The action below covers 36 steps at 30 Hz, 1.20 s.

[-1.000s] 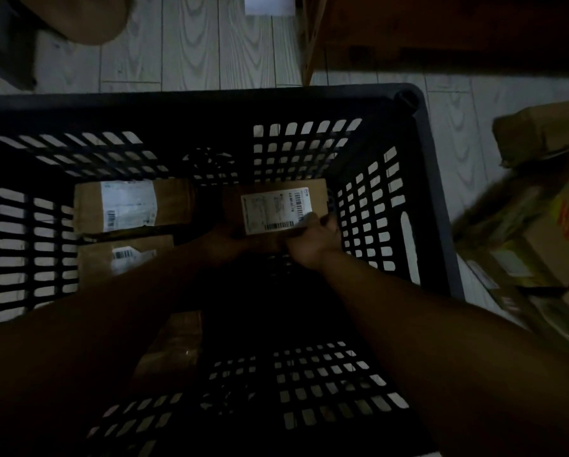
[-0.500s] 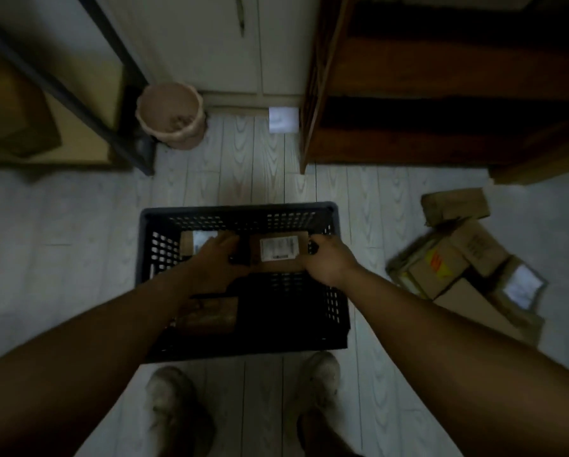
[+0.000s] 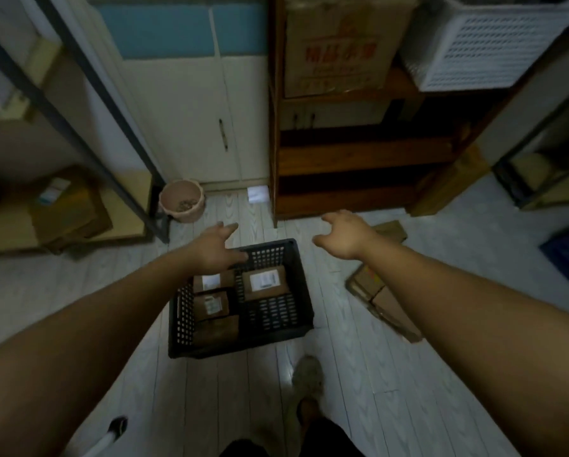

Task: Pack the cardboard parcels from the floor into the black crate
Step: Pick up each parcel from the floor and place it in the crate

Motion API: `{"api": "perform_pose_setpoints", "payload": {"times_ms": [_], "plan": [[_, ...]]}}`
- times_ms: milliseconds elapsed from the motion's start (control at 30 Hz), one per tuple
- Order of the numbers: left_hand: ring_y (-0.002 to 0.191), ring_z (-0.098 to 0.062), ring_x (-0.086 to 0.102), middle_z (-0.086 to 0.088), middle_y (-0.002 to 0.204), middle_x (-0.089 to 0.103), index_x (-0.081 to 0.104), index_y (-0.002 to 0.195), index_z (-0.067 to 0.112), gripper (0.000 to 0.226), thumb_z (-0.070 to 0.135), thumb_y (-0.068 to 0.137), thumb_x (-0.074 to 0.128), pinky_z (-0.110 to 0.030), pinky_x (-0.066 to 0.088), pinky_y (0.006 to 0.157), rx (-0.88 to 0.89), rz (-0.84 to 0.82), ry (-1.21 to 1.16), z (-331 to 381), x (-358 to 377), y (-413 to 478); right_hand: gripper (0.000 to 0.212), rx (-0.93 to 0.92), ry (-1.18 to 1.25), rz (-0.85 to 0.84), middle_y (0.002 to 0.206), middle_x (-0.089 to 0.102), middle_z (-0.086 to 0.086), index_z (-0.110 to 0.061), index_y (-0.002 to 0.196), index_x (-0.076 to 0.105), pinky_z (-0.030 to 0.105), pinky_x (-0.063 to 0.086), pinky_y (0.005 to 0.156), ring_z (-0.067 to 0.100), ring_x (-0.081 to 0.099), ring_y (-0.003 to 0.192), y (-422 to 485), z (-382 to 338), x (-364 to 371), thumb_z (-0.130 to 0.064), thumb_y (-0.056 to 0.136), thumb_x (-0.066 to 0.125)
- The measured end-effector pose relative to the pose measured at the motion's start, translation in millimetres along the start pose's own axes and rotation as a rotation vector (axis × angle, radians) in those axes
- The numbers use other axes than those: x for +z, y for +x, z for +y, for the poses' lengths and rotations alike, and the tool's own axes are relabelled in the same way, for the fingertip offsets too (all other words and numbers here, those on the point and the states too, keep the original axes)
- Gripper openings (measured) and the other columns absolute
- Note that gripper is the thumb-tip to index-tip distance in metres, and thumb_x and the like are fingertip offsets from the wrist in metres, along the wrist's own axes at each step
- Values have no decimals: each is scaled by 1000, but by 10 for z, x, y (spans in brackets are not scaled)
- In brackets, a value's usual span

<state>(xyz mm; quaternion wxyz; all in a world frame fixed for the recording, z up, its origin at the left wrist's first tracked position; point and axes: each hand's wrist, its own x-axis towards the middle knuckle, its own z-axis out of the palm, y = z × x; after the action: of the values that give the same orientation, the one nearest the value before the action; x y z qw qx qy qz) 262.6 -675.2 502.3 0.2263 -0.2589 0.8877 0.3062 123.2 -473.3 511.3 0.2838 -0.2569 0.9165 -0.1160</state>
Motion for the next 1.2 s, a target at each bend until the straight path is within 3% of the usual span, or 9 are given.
{"api": "perform_pose_setpoints", "payload": {"times_ms": [100, 200, 367, 567, 767, 933, 1200], "plan": [[147, -23, 6, -5, 160, 2, 10, 150, 23, 82, 45, 87, 57, -36, 13, 117, 102, 34, 32, 387, -142, -272, 69, 49, -24, 92, 158, 19, 7, -20, 150, 26, 45, 34, 112, 31, 29, 140, -477, 146, -344, -46, 92, 53], [147, -23, 6, -4, 160, 3, 10, 151, 22, 78, 43, 90, 54, -35, 12, 117, 215, 68, 76, 925, -230, -545, 69, 96, -75, 175, 158, 19, 7, -21, 151, 25, 42, 29, 115, 30, 25, 142, -979, 423, -679, -48, 92, 51], [147, -25, 1, -5, 160, -2, 9, 150, 25, 80, 46, 89, 55, -40, 11, 120, 337, 57, 132, 1823, -95, -825, 68, 211, -129, 248, 153, 31, 5, -26, 146, 34, 40, 32, 111, 28, 29, 139, -1721, 1136, -1085, -57, 87, 48], [147, -26, 0, -3, 160, -1, 11, 150, 26, 76, 43, 90, 54, -41, 11, 119, 448, 33, 192, 3084, 460, -1114, 66, 334, -144, 308, 157, 21, 9, -17, 150, 25, 35, 23, 114, 25, 19, 145, -2723, 2295, -1456, -46, 95, 47], [147, -26, 4, -4, 160, 2, 14, 150, 27, 74, 44, 89, 55, -44, 12, 119, 445, 17, 236, 4079, 1312, -1175, 65, 412, -63, 297, 155, 25, 9, -19, 150, 27, 38, 29, 113, 27, 30, 141, -3336, 3549, -1620, -44, 94, 50], [147, -27, 3, -4, 160, 1, 13, 150, 25, 75, 43, 90, 53, -42, 11, 119, 389, -29, 269, 4386, 1635, -1020, 66, 460, 42, 261, 152, 32, 11, -18, 149, 28, 38, 34, 109, 29, 36, 136, -3325, 4197, -1674, -44, 93, 51], [147, -26, 7, -3, 160, 3, 14, 150, 26, 74, 45, 90, 53, -43, 13, 119, 304, -116, 238, 4457, 1818, -89, 69, 439, 184, 170, 157, 24, 8, -17, 150, 25, 35, 29, 112, 27, 31, 140, -2446, 4574, -1518, -44, 92, 53]]}}
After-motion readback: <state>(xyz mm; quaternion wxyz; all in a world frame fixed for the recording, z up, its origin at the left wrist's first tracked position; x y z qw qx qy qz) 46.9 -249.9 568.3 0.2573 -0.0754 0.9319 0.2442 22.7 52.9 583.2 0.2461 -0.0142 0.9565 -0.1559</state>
